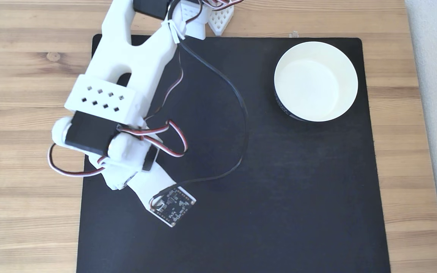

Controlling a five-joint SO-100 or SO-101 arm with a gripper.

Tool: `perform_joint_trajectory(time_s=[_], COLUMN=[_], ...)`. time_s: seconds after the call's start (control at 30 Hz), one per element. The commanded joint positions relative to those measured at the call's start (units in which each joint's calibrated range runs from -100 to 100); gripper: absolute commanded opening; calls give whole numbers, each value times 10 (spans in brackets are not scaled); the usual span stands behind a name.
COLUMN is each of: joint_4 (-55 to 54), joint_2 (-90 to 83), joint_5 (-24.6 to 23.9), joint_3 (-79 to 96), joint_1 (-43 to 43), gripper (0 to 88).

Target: Pick up the toy and place it on the plate

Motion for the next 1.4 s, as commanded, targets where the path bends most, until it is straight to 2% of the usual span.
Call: perform_joint_trajectory(time_s=[0.0,0.8,1.0,1.03,1.13,1.17,1.37], joint_4=[-4,-57,-49,-49,-48,-32,-25], joint_2=[-3,126,126,126,126,126,122], joint_5=[4,6,2,2,2,2,2], joint_3=[3,-5,-5,-5,-5,-5,-5], joint_1=[0,-6,-3,-3,-1,-1,0], gripper=[308,306,221,185,5,35,22])
